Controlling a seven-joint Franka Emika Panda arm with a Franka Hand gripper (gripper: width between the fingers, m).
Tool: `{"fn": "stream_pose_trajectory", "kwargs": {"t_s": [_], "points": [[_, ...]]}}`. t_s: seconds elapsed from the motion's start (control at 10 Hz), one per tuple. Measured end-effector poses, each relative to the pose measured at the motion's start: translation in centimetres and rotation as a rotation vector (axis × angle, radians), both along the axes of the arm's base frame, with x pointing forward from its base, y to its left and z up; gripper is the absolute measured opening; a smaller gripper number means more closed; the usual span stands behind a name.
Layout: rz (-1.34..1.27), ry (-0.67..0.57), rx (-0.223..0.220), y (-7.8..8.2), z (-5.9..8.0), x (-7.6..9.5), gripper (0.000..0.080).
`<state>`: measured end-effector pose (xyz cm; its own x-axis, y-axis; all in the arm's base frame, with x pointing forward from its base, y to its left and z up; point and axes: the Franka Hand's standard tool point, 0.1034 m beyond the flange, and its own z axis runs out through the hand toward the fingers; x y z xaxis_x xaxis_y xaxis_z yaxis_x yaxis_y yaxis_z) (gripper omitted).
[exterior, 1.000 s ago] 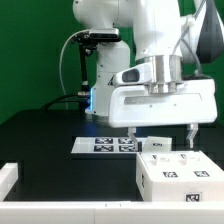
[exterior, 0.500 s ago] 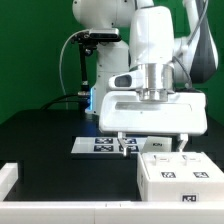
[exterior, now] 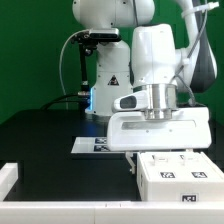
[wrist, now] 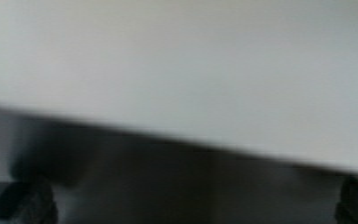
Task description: Assemble cabinet
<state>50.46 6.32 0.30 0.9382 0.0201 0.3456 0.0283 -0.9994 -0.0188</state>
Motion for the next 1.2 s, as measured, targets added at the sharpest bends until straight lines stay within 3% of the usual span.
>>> {"fn": "stream_pose_trajectory", "kwargs": {"t_s": [0.2, 0.4, 0.5, 0.6, 0.8, 0.9, 1.0, 1.2], "points": [[0.007, 0.004, 0.016, 1.35, 0.5, 0.78, 0.0797], [0.003, 0.007, 0.016, 1.14, 0.35, 0.69, 0.0797], [0.003, 0.007, 0.016, 1.15, 0.35, 0.69, 0.0696], [0.003, 0.007, 0.016, 1.15, 0.35, 0.69, 0.0696], [0.003, 0.007, 0.016, 1.15, 0.35, 0.69, 0.0378], [0.003, 0.007, 0.016, 1.15, 0.35, 0.68, 0.0378], [0.003, 0.007, 0.016, 1.14, 0.34, 0.68, 0.0201], [-0.014, 0.044, 0.031, 0.98, 0.79, 0.55, 0.02]]}}
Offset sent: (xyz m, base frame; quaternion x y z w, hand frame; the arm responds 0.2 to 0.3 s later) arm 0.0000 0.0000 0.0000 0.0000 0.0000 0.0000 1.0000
